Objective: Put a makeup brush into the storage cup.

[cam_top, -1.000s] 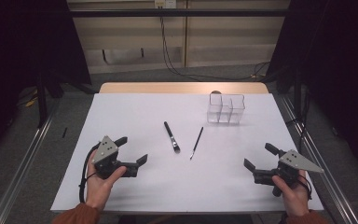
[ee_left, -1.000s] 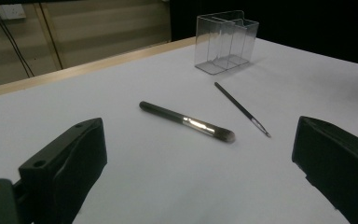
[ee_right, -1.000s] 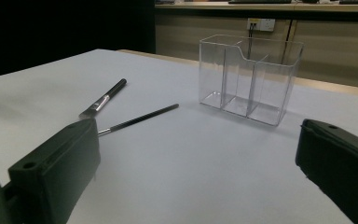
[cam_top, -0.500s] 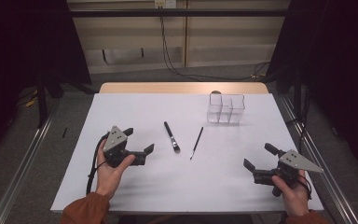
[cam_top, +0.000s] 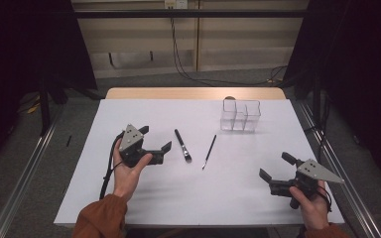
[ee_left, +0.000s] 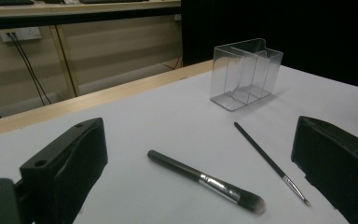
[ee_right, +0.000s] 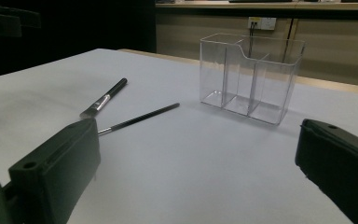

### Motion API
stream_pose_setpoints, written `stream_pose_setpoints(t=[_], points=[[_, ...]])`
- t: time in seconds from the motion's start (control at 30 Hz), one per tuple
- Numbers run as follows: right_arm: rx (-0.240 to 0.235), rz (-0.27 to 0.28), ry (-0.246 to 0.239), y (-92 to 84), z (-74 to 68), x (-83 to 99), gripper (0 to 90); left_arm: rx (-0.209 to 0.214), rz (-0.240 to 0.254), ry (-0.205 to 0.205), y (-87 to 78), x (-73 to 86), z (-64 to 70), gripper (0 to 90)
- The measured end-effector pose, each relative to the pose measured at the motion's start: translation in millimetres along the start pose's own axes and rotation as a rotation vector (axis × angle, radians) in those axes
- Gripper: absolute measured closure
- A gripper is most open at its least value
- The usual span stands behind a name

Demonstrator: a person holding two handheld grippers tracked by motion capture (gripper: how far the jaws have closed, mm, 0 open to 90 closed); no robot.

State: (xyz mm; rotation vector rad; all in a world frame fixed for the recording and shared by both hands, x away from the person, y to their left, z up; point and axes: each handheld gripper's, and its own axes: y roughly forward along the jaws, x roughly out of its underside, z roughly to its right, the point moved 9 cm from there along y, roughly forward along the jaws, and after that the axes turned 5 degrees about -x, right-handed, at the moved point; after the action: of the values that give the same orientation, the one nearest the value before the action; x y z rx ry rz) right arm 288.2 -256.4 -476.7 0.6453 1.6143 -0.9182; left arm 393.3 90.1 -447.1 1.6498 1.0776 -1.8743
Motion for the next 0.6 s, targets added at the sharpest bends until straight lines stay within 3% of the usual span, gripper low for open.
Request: stream_pose_setpoints(t=[0.33, 0.6], points=[[0.002, 0.002, 0.002, -0.1, 0.8, 0.0, 0.0, 0.01, -0.014, 0.021, 16.6, -16.1, 5.4, 3.3], [-0.003, 0.002, 0.003, 0.6, -0.5, 0.2, 0.0, 0.005, -0.033, 0.015, 37.1, -22.8, 0.6, 3.3]])
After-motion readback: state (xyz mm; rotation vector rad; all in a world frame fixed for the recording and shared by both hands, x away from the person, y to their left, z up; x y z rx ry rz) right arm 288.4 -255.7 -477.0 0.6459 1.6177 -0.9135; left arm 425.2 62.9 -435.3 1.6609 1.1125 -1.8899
